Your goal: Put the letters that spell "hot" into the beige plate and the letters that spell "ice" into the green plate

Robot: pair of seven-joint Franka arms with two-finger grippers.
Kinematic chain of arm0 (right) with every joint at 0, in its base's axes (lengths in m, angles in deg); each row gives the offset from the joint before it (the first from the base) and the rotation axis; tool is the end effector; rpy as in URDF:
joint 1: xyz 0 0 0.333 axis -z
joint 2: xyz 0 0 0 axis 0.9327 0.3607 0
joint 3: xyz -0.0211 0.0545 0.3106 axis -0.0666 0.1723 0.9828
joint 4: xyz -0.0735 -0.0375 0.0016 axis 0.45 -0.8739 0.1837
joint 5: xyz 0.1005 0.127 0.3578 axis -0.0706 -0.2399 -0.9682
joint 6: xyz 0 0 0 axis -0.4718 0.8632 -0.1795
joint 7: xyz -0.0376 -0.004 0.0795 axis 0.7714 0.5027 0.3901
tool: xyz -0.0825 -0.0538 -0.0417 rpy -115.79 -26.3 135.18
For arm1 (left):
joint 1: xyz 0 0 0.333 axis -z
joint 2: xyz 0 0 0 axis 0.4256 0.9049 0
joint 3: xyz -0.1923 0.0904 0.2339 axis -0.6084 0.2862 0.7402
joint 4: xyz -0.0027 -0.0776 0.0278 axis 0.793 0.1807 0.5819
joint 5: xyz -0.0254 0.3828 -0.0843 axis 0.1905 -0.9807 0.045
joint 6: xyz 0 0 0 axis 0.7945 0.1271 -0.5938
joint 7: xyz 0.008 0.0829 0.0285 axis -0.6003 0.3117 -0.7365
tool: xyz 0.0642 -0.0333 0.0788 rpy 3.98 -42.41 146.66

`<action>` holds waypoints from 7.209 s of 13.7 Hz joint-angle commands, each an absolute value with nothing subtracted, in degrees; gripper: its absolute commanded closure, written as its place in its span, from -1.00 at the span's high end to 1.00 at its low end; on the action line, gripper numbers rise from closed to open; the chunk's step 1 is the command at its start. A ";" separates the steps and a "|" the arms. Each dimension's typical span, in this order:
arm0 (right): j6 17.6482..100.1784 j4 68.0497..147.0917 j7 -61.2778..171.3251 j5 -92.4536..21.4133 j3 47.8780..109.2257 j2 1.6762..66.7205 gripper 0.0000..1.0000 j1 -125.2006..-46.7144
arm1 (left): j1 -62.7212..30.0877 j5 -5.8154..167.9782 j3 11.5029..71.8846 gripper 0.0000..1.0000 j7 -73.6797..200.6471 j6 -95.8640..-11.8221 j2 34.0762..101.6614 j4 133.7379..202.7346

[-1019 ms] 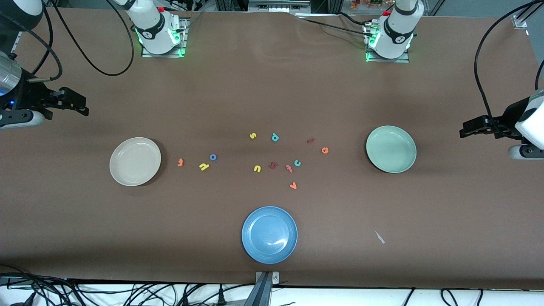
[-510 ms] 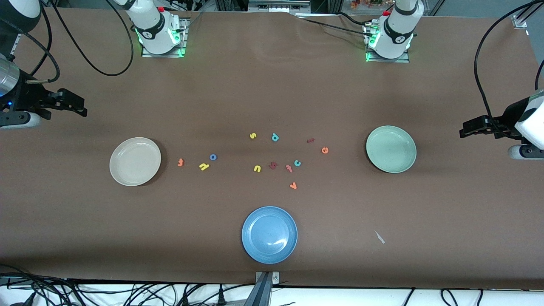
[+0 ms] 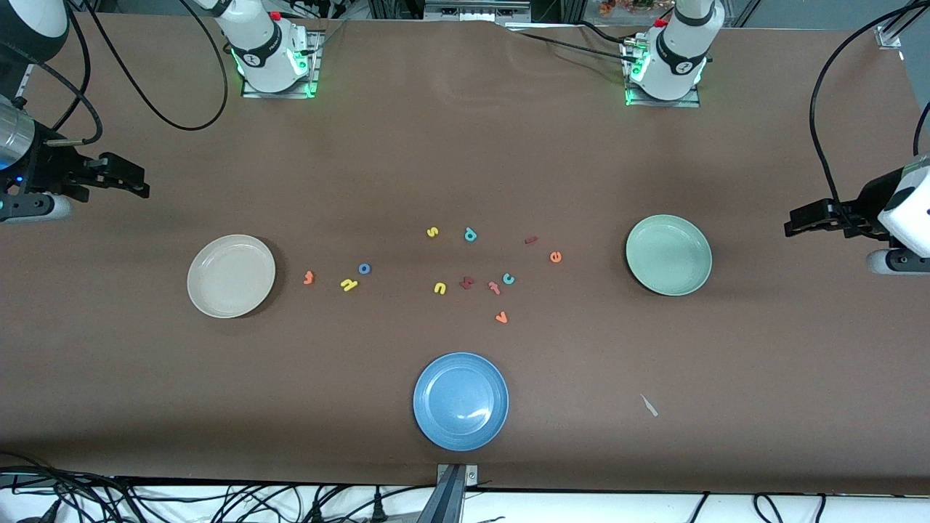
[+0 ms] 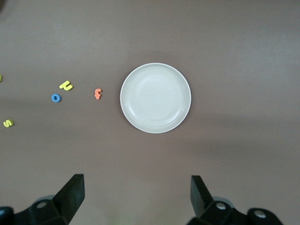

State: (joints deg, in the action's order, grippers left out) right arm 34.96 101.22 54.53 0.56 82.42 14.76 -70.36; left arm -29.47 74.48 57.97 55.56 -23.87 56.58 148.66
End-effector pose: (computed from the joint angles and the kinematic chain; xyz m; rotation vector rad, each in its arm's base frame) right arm 0.5739 0.0012 0.5663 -3.1197 -0.1197 0.1387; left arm 0.6204 0.0229 0.5552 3.0807 0.0241 -0.1954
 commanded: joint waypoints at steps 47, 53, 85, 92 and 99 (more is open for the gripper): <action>85.94 123.42 35.31 10.29 94.72 40.97 0.80 -74.40 | 0.74 82.20 57.21 0.33 89.81 -64.30 79.78 170.57; 89.88 124.03 35.75 10.38 94.55 42.46 0.69 -74.40 | 1.18 82.20 57.21 0.14 90.34 -64.39 80.48 170.13; 79.00 126.32 60.28 9.32 88.13 30.51 -0.25 -68.60 | -17.98 71.21 57.65 -0.81 63.18 -35.29 77.31 167.66; 79.96 124.22 54.13 2.49 94.18 32.17 0.06 -69.38 | -17.90 71.91 57.47 1.00 63.80 -35.91 78.02 166.88; 85.32 117.37 40.08 0.62 95.25 40.43 0.20 -80.19 | -11.77 83.68 57.12 0.85 75.73 -37.65 72.22 166.78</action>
State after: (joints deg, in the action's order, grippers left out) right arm 84.55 121.54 43.39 1.20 95.33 36.58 -78.41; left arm -15.39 81.21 56.69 71.46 -36.41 74.05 165.73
